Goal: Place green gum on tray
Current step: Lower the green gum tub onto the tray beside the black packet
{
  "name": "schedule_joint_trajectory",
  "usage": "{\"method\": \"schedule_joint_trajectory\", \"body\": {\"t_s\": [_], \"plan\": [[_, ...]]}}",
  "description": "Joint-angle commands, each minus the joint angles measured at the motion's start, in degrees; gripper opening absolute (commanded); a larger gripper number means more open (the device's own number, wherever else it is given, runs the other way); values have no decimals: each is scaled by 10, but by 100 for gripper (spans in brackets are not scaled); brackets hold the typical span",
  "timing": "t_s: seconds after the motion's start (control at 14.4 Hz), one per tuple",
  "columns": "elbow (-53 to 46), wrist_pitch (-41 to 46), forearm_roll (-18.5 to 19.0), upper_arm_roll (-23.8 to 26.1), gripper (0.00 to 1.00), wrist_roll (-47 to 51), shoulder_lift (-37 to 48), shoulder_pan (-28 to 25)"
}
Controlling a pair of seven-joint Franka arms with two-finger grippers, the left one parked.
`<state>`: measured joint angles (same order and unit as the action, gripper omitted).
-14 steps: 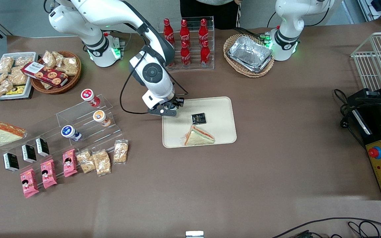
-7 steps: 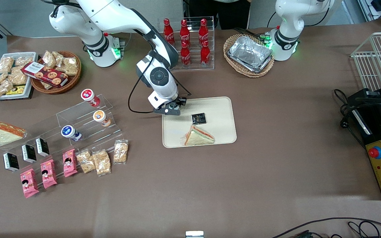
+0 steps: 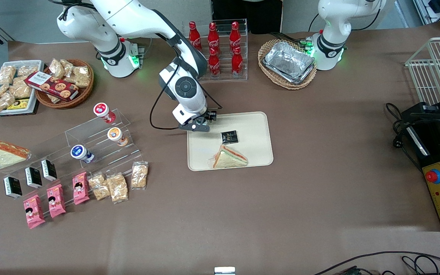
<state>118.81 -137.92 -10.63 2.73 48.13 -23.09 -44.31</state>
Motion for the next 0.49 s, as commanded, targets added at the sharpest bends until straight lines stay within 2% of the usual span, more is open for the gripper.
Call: {"method": "schedule_joint_trajectory", "body": {"t_s": [0.0, 0.21, 0.42], "plan": [[2, -10, -17, -6, 100, -1, 1, -6], [-3, -3, -16, -8, 100, -1, 16, -6], [-36, 94, -8, -22, 100, -8, 72, 13]]}}
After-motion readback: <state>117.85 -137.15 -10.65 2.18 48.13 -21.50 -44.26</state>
